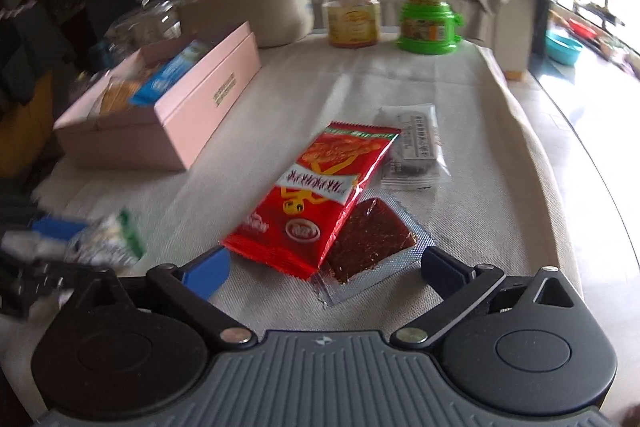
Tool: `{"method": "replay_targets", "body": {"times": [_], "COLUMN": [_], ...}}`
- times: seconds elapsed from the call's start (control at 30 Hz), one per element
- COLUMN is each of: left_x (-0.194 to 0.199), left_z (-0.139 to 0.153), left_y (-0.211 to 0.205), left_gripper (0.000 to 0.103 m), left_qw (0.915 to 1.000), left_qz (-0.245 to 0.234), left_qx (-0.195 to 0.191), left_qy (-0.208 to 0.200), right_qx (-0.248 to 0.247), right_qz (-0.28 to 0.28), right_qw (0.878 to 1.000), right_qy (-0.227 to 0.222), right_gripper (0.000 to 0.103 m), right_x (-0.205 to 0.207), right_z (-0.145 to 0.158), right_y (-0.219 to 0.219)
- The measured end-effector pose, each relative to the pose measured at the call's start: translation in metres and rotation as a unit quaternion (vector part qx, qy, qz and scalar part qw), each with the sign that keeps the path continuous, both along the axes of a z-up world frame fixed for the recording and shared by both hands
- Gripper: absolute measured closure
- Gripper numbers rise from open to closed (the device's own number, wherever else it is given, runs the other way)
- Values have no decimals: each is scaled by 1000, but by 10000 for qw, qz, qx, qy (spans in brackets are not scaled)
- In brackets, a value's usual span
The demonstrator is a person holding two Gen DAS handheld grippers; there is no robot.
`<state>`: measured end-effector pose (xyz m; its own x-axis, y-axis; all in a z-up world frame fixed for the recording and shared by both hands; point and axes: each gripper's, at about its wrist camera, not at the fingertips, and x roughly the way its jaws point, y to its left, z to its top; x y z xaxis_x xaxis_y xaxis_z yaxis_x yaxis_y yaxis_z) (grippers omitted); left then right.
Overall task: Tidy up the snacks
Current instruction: 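Grasp the red-and-yellow snack pouch with the right tool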
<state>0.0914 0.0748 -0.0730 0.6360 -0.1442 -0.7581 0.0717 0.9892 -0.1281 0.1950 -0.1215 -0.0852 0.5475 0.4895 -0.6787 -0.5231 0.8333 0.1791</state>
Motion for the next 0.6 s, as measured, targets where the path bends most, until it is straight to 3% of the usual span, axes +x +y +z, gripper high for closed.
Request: {"method": "replay_targets", "body": {"times": [0.07,0.2,0.27,0.33,0.37,0.5,0.6], "left_x": [-8,-24,-32,-41,-46,-60,-73], "left_z": [-1,-2,-1,2,4,9,17], "left_y": [6,17,21,23,23,28,36], "left_gripper": [40,40,40,40,40,40,40], "left_qw": [9998,9984,9977,9974,9974,9972,9964], "left_qz": [198,539,662,708,713,744,819], "left_qx": [32,59,-5,-39,-31,-103,-236], "left_qy": [85,156,154,118,89,42,-34], "right_qx": [118,-193,-493,-778,-791,-649,-487], "right_qz": [-113,-404,-479,-561,-592,-267,338], "right_qw": [9998,9986,9973,9954,9951,9975,9981], "right_qy": [-90,-295,-248,-41,-71,37,185], "right_gripper": [1,7,23,32,43,49,51], "right_x": [-1,14,28,39,38,18,-12], "right_z": [7,13,8,2,3,19,35], "right_y": [5,32,47,56,57,56,58]}}
